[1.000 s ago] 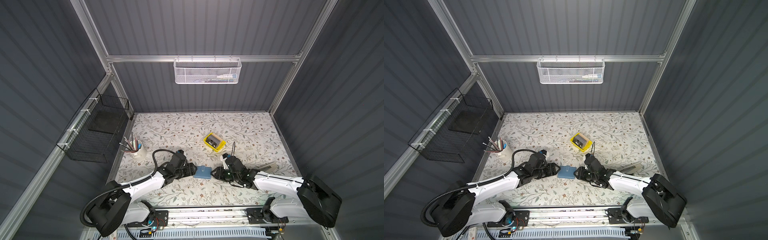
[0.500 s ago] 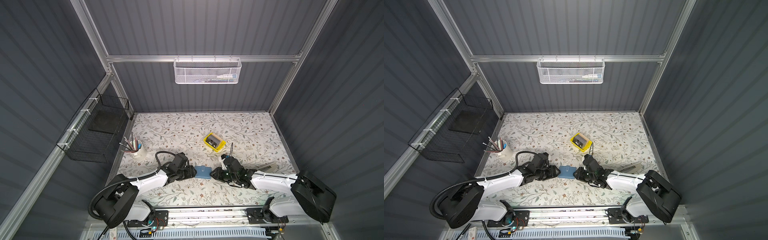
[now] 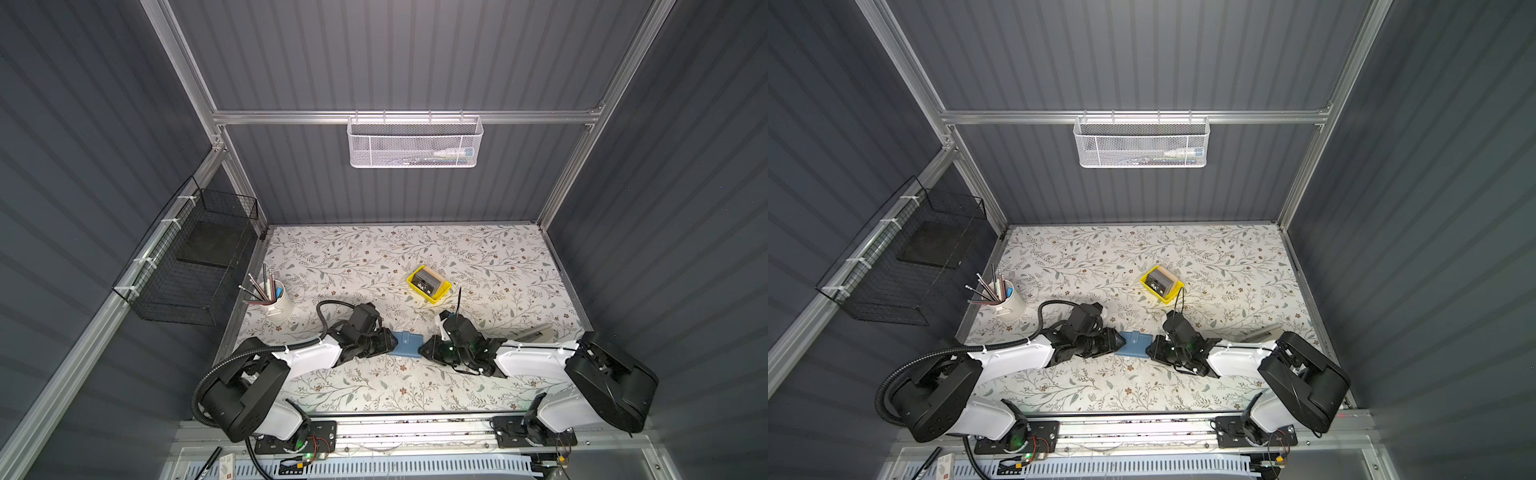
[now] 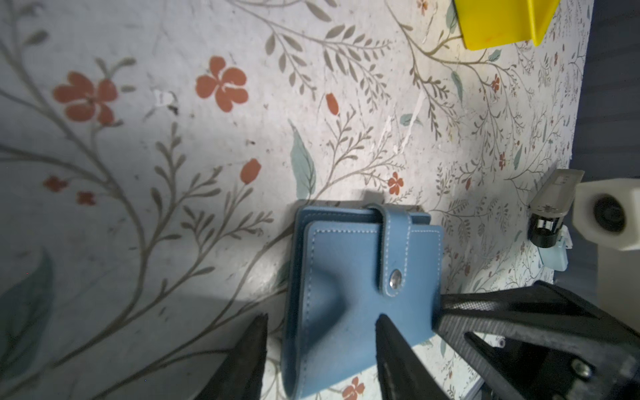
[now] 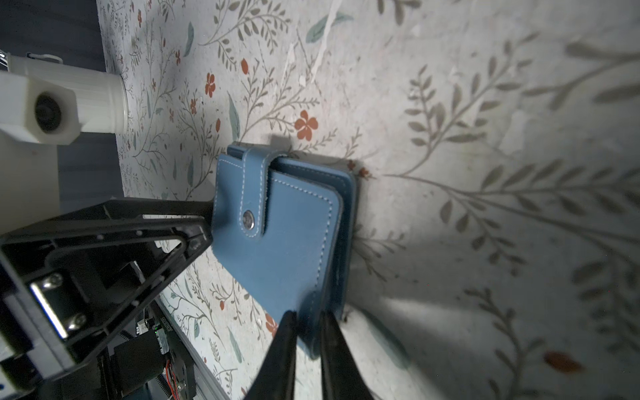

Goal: Insert credit cards into a card holder
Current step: Rotate the card holder at the center of the table.

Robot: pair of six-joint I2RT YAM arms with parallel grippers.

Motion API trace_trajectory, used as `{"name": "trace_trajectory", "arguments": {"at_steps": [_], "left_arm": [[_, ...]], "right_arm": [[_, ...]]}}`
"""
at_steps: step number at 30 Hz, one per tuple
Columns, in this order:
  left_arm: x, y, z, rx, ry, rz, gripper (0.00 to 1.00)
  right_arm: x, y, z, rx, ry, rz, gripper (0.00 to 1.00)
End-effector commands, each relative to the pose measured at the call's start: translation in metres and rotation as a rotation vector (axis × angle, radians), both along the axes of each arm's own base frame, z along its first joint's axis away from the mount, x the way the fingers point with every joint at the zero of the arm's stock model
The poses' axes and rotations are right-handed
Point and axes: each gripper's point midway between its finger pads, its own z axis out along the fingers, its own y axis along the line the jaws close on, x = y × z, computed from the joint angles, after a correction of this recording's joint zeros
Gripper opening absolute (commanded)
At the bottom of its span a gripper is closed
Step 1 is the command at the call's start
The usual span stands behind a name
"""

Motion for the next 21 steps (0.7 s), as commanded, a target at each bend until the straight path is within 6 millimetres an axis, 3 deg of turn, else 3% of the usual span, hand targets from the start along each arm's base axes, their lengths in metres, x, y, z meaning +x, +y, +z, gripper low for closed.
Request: {"name": "trace_trajectory", "arguments": {"at_steps": [1,9,12,14,18,21], "left_arm": [[0.006,-0.013,0.008,-0.029,-0.007,-0.017,0.50],[0.026,-0.028,0.012,-0.014,-0.047,-0.044,0.47],[0.037,-0.031,0.013,0.018,-0.074,-0.052,0.47],[0.043,-0.033,0.013,0.041,-0.082,-0.054,0.47],[0.052,-0.020,0.022,0.103,-0.116,-0.007,0.48],[0.049,-0.008,0.036,0.127,-0.132,0.004,0.51]], "right_arm": [[-0.001,0.002,-0.004,0.003,0.002,-0.002,0.16],[-0.001,0.013,-0.001,0.027,0.001,-0.001,0.15],[-0.001,0.016,0.000,0.036,-0.001,-0.006,0.23],[-0.001,0.016,0.000,0.035,0.000,-0.008,0.22],[0.001,0.009,0.003,0.007,-0.020,-0.030,0.23],[0.002,0.002,0.008,-0.023,-0.055,-0.026,0.25]]}}
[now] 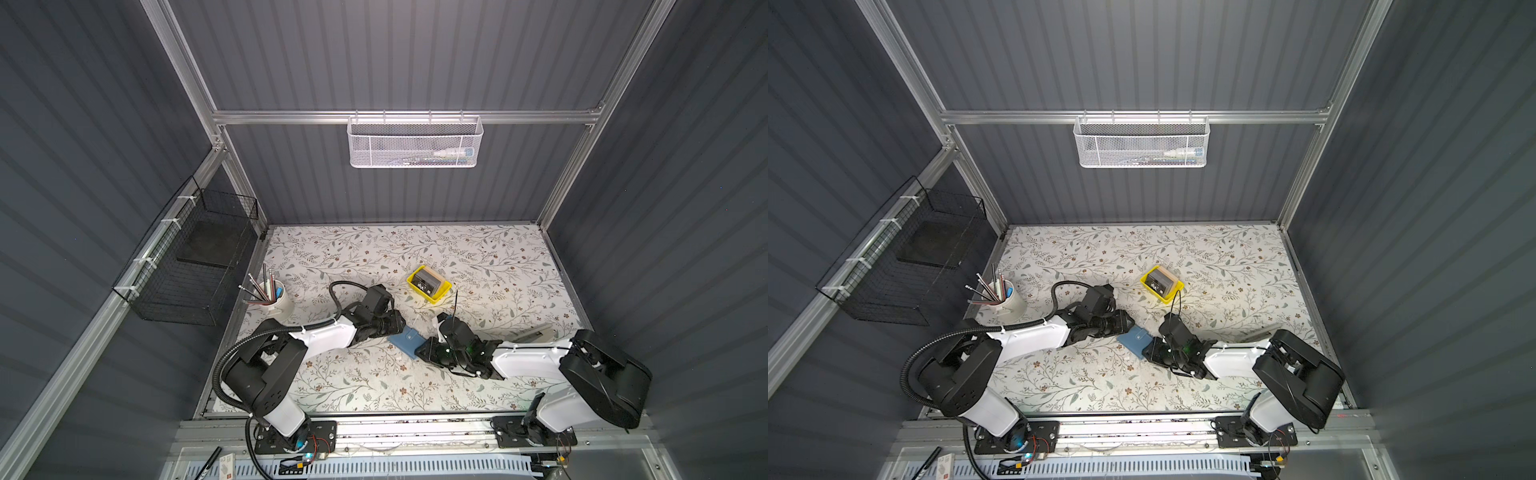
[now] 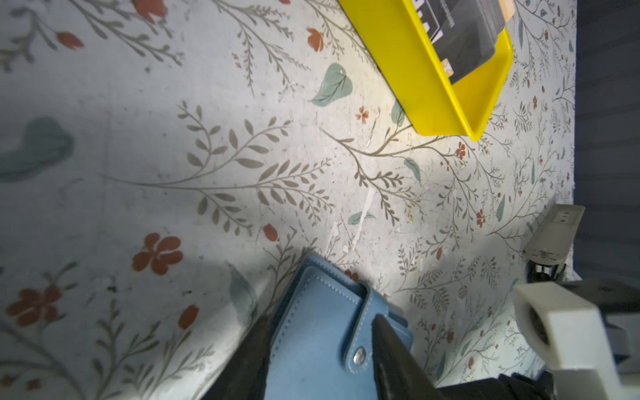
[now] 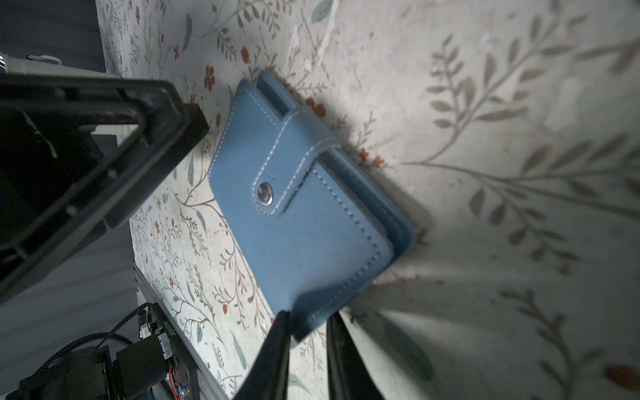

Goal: Insert credit cards into a card holder
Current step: Rotate the card holder at the center of the table.

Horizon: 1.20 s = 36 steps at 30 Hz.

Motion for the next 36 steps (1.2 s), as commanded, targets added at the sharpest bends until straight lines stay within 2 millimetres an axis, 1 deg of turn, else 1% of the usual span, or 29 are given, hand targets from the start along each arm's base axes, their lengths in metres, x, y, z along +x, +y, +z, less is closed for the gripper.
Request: {"name": "trace_trajectory", "arguments": {"at_steps": [1,3,8,10,12,14,17,22,24,27,30,34,36], "left_arm": [[-0.006,0.018,0.015,0.066,-0.016,0.005,0.52],[-0.015,0.024,0.018,0.069,-0.002,-0.002,0.54],[-0.042,0.039,0.019,0.031,0.048,0.026,0.57],[-0.051,0.043,0.021,0.002,0.066,0.039,0.58],[-0.060,0.045,0.022,-0.028,0.086,0.052,0.59],[-0.067,0.047,0.022,-0.054,0.105,0.064,0.60],[-0.078,0.048,0.020,-0.074,0.134,0.073,0.61],[-0.094,0.042,0.016,-0.090,0.157,0.068,0.62],[-0.099,0.040,0.013,-0.082,0.162,0.065,0.63],[-0.107,0.034,0.009,-0.086,0.174,0.060,0.63],[-0.118,0.026,0.006,-0.081,0.185,0.045,0.63],[-0.131,0.021,0.002,-0.056,0.202,0.036,0.65],[-0.135,0.019,0.000,-0.064,0.207,0.037,0.66]], "right_arm": [[0.004,-0.006,0.009,-0.041,-0.059,0.003,0.26],[0.005,-0.009,0.013,-0.061,-0.084,0.023,0.29],[0.009,-0.019,0.029,-0.068,-0.139,0.068,0.42],[0.013,-0.023,0.040,-0.022,-0.155,0.081,0.48],[0.015,-0.024,0.056,0.085,-0.155,0.114,0.53],[0.021,-0.030,0.068,0.155,-0.165,0.115,0.57],[0.031,-0.039,0.085,0.246,-0.170,0.130,0.66],[0.047,-0.049,0.108,0.422,-0.145,0.148,0.80],[0.054,-0.052,0.109,0.449,-0.125,0.136,0.85],[0.065,-0.057,0.103,0.457,-0.078,0.111,0.86],[0.077,-0.061,0.090,0.445,-0.027,0.075,0.88],[0.091,-0.064,0.075,0.446,0.038,0.040,0.89],[0.097,-0.064,0.070,0.446,0.060,0.030,0.90]]}}
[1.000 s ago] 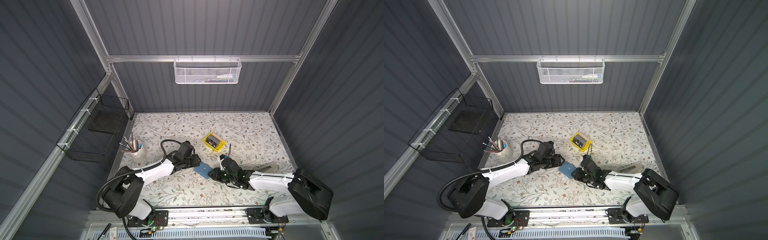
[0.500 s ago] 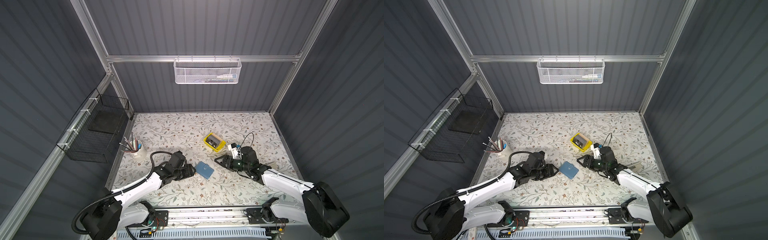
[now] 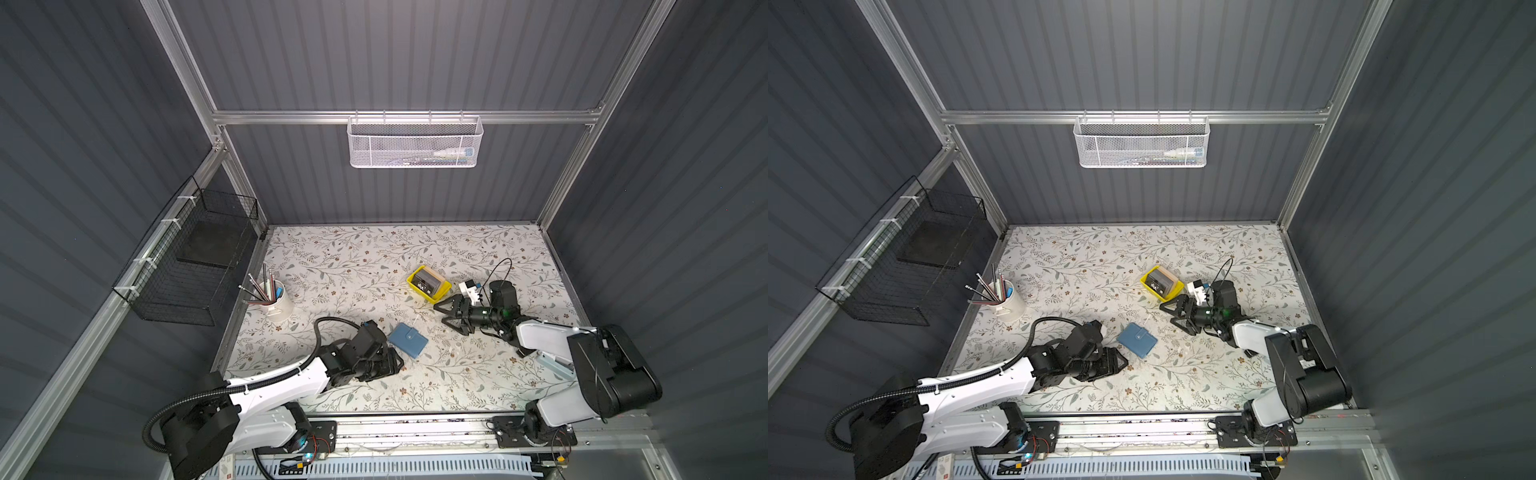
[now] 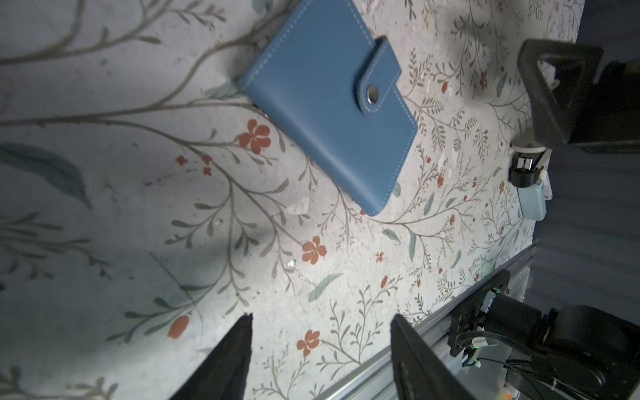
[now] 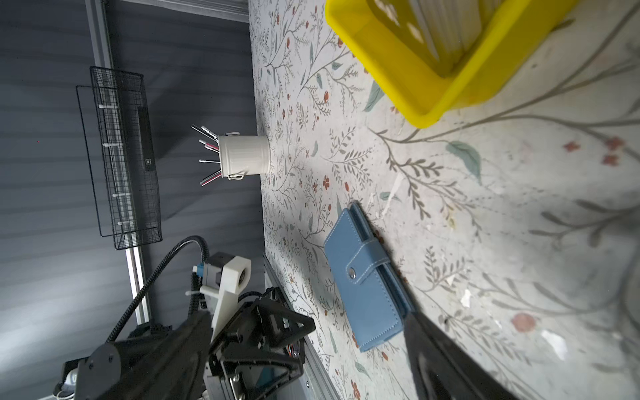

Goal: Insert credit cards into a card holder
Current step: Rotate the card holder at the center of the table.

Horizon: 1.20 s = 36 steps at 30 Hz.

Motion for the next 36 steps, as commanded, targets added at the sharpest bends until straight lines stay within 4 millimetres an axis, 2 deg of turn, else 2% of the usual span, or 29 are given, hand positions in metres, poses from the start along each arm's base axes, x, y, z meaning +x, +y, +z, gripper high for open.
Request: {"name": "trace_trajectory", "arguments": {"at_steps": [1,8,17,25,30,36], "left_arm": [[-0.004,-0.001,-0.007,0.001,0.022,0.034,0.67],[-0.002,-0.016,-0.012,-0.055,0.026,0.037,0.69],[0.009,-0.033,-0.021,-0.024,0.013,0.013,0.71],[0.038,-0.023,-0.023,-0.014,-0.019,0.073,0.72],[0.060,-0.021,-0.020,-0.052,-0.031,0.095,0.70],[0.074,-0.021,-0.020,-0.083,-0.045,0.106,0.67]], "right_arm": [[0.009,0.003,0.002,0.032,0.022,0.015,0.90],[0.013,0.003,-0.012,0.023,0.054,0.008,0.90],[0.000,0.011,-0.027,-0.055,0.051,0.033,0.88],[-0.021,0.026,-0.040,-0.132,0.038,0.056,0.84],[-0.035,0.036,-0.053,-0.192,0.024,0.086,0.75],[-0.047,0.040,-0.064,-0.253,0.010,0.097,0.63]]}}
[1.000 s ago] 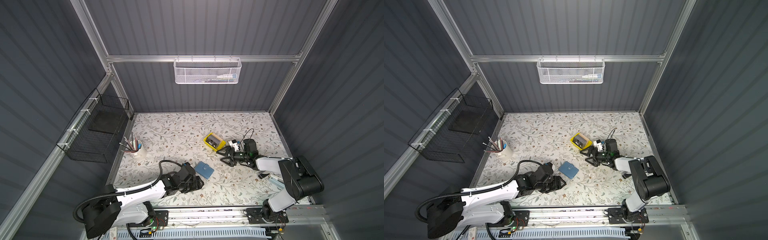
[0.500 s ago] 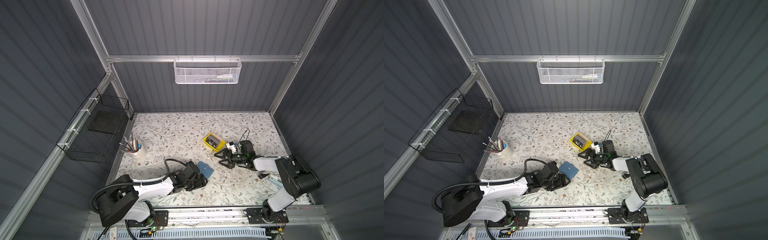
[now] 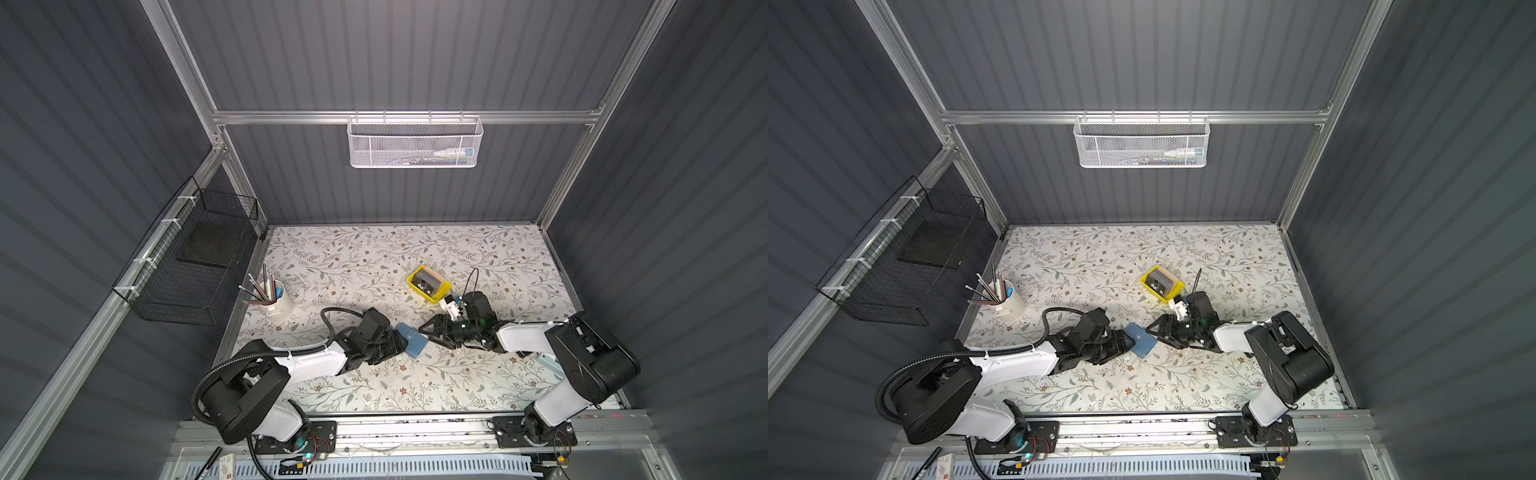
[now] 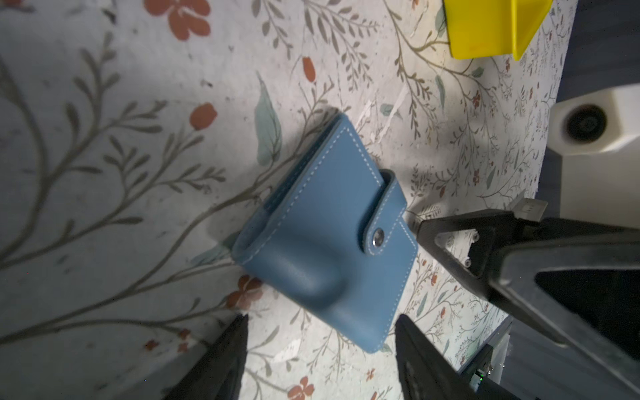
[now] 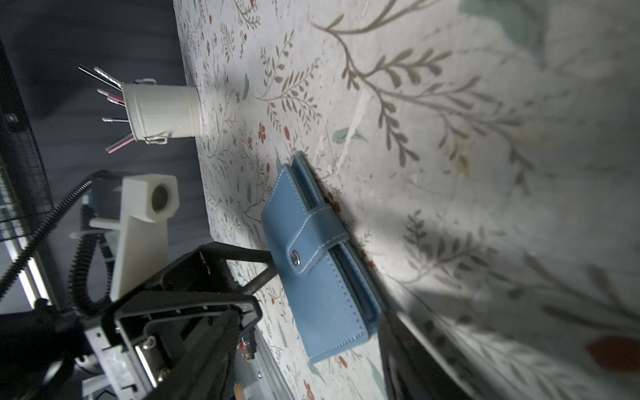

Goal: Insert credit cards into a card holder
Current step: Rotate the card holder at the center of the table.

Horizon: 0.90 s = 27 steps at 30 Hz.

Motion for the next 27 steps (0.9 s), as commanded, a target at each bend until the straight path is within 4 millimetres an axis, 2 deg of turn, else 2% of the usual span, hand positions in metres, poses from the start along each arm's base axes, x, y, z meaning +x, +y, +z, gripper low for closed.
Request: {"name": "trace_trajectory", "arguments": {"at_steps": [1,6,9,16,23,27], "left_arm": [[0.007,-0.005,0.003,-0.030,-0.021,-0.023,0.67],[0.012,-0.011,0.005,-0.077,-0.025,-0.035,0.67],[0.013,-0.011,0.006,-0.084,-0.030,-0.035,0.66],[0.012,0.000,0.010,-0.069,-0.059,-0.033,0.66],[-0.004,0.008,0.009,-0.111,-0.036,-0.026,0.65],[-0.010,0.002,0.006,-0.149,-0.019,-0.042,0.67]], "right_arm": [[-0.006,-0.003,-0.011,-0.067,-0.020,-0.008,0.62],[-0.017,0.003,-0.016,-0.102,-0.026,0.018,0.57],[-0.021,0.005,-0.012,-0.093,-0.042,0.022,0.55],[-0.022,0.003,-0.002,-0.073,-0.065,0.020,0.58],[-0.009,-0.003,0.016,-0.018,-0.121,0.019,0.60],[0.000,-0.008,0.019,0.018,-0.111,0.011,0.59]]}}
